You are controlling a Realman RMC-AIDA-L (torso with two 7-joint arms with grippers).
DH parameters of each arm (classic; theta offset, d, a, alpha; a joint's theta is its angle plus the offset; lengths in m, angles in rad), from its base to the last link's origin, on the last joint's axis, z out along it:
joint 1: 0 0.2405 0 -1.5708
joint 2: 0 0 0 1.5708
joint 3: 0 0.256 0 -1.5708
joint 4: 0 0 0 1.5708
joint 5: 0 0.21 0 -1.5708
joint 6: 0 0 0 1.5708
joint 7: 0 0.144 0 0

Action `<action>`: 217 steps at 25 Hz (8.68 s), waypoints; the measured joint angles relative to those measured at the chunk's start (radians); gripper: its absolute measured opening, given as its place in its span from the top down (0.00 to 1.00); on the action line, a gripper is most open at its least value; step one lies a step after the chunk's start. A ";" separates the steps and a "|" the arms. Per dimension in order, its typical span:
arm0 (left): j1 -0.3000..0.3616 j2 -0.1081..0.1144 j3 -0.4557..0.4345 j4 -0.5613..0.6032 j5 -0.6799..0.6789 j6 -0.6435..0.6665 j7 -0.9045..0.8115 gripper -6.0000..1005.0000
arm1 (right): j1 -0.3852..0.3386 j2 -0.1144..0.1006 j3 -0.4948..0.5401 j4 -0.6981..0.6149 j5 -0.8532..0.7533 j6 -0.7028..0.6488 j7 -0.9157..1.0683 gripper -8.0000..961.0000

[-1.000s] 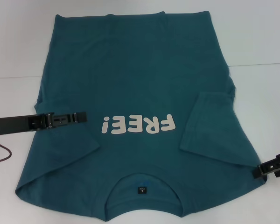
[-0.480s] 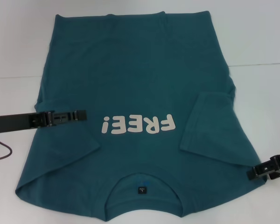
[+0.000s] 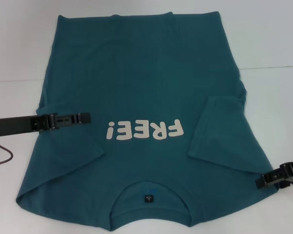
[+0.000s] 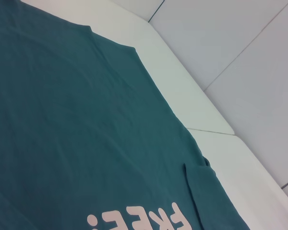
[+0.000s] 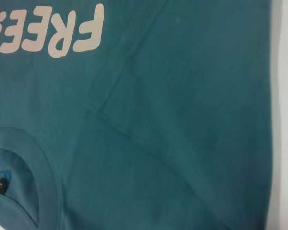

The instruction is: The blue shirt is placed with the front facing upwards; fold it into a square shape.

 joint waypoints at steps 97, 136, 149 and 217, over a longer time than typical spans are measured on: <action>0.021 0.069 -0.086 0.161 0.255 0.216 -0.343 0.10 | 0.074 -0.020 0.000 0.105 0.095 0.058 0.013 0.95; 0.016 0.057 0.003 0.039 0.461 0.126 -0.449 0.10 | 0.066 -0.013 -0.011 0.111 0.096 0.061 -0.010 0.94; 0.014 0.057 0.003 0.037 0.471 0.098 -0.451 0.10 | 0.069 -0.013 -0.011 0.112 0.096 0.062 -0.011 0.93; -0.073 0.057 0.052 -0.079 0.488 0.046 -0.456 0.10 | 0.066 -0.007 -0.011 0.107 0.100 0.064 -0.027 0.91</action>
